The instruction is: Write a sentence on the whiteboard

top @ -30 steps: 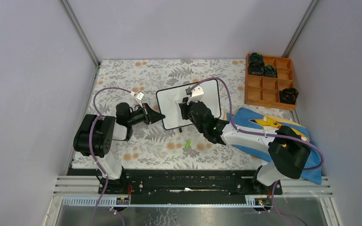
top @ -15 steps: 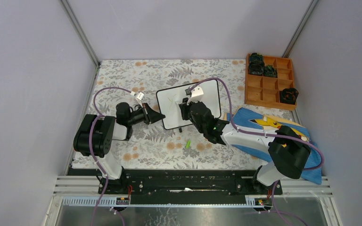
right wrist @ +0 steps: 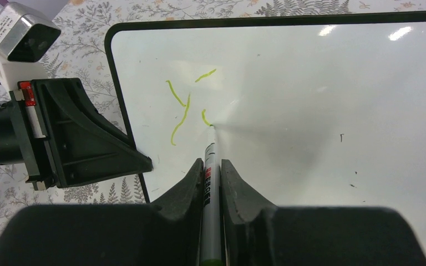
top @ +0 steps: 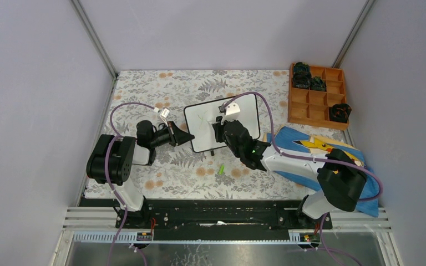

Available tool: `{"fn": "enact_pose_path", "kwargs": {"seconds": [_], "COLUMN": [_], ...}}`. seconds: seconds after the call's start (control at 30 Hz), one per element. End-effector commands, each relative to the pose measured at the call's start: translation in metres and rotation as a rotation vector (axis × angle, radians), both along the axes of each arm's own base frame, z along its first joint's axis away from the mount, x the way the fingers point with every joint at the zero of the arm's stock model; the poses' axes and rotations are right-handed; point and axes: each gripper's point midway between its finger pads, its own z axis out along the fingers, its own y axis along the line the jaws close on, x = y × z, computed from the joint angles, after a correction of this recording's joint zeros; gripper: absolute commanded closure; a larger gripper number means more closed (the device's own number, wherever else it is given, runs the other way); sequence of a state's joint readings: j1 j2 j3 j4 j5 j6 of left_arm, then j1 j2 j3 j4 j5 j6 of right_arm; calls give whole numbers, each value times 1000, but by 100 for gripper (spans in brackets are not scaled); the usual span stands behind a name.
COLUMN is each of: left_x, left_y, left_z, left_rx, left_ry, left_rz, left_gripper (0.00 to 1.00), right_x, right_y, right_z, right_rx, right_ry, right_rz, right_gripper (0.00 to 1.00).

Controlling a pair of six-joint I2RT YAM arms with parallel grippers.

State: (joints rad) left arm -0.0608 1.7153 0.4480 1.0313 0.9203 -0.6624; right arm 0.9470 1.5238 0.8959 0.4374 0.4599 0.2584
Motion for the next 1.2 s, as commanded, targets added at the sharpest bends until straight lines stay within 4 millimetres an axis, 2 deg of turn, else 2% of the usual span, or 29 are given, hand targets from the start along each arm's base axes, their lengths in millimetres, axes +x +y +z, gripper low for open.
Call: {"fn": "enact_pose_path", "kwargs": {"seconds": [0.0,0.7,1.17], "left_x": [3,2,2], "left_y": [1,-1,-2], "left_z": [-6,-7,-7], "left_rx": [23,29,30], "left_ry": [22,24,25], "left_rz": [18,12,8], "left_gripper": [100,100,100], "right_x": [8,22,18], "right_y": [-21,-9,6], "right_z": [12,38,37], "right_rx": [-11,18,35], "right_ry": [-33,-80,-69], "right_rz": [-82,-73,-6], "right_gripper": [100,100,100]}}
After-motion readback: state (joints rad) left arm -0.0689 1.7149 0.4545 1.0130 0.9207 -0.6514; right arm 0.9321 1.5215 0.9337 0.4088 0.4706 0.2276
